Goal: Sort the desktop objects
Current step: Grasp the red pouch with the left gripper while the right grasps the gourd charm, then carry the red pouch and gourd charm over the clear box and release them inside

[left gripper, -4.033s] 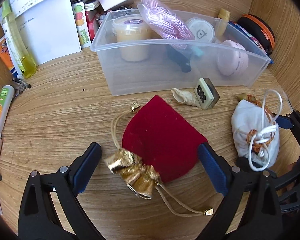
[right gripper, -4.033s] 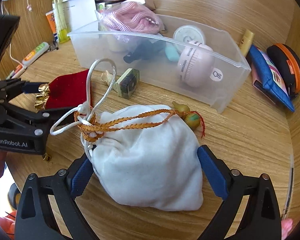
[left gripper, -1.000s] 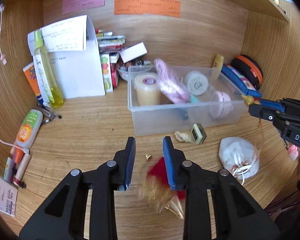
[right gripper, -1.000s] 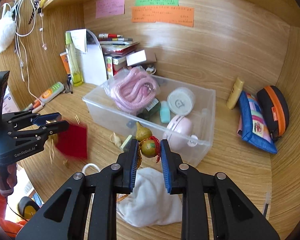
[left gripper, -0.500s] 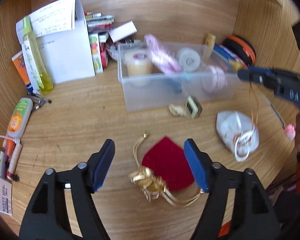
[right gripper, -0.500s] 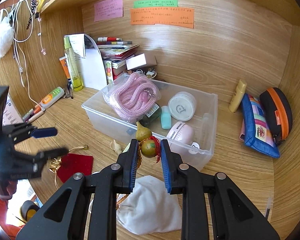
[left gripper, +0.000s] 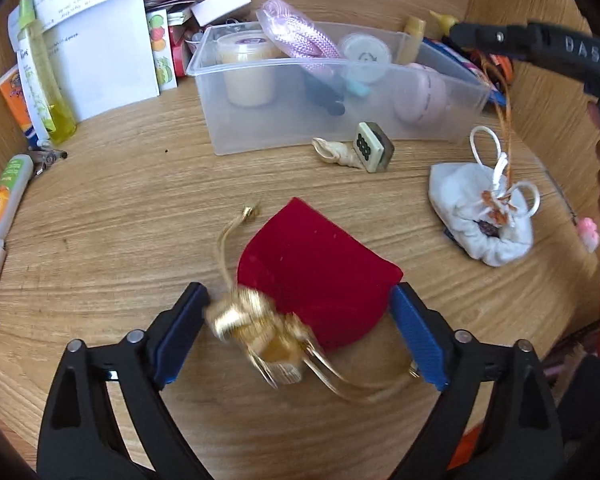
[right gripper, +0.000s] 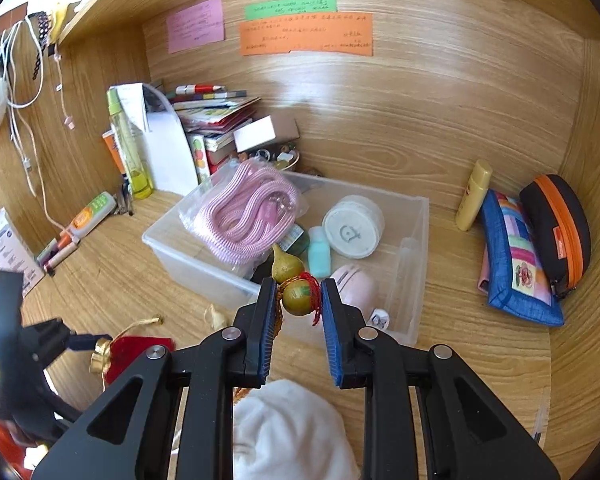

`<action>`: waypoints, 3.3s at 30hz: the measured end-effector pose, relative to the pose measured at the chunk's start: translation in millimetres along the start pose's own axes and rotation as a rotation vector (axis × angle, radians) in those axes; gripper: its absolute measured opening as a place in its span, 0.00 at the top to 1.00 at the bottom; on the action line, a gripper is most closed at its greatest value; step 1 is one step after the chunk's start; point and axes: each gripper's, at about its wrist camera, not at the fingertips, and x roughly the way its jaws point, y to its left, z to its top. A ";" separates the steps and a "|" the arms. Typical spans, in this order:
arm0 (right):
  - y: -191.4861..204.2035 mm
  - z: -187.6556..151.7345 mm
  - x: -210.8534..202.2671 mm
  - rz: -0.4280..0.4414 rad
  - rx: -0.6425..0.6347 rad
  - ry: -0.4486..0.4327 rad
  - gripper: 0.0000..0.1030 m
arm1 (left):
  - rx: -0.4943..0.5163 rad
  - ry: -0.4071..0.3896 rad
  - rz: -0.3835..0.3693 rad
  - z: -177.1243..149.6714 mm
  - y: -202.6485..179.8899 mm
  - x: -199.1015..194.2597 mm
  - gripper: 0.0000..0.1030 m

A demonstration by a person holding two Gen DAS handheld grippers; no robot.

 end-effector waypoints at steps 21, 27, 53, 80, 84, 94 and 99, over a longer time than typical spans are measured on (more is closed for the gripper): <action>-20.2 16.1 44.1 0.051 0.022 0.043 0.81 | -0.052 -0.097 0.099 10.6 7.5 2.3 0.64; -22.3 18.0 49.9 0.065 0.023 0.049 0.81 | -0.117 -0.111 0.103 17.5 29.5 -5.3 0.76; -28.1 22.4 71.4 0.032 0.024 0.080 0.80 | -0.103 -0.205 0.033 140.3 51.4 -21.5 0.80; -14.9 31.6 121.9 -0.080 -0.042 0.180 0.80 | 0.016 -0.130 -0.005 171.9 38.2 39.8 0.51; -8.9 30.4 124.6 -0.127 -0.078 0.195 0.80 | 0.036 -0.126 0.004 166.9 35.4 35.7 0.47; -0.6 29.5 108.3 -0.231 -0.145 0.155 0.50 | 0.019 -0.153 0.038 161.0 32.5 19.5 0.23; 5.0 30.8 90.6 -0.268 -0.172 0.100 0.34 | -0.017 -0.179 0.040 160.1 36.3 4.4 0.16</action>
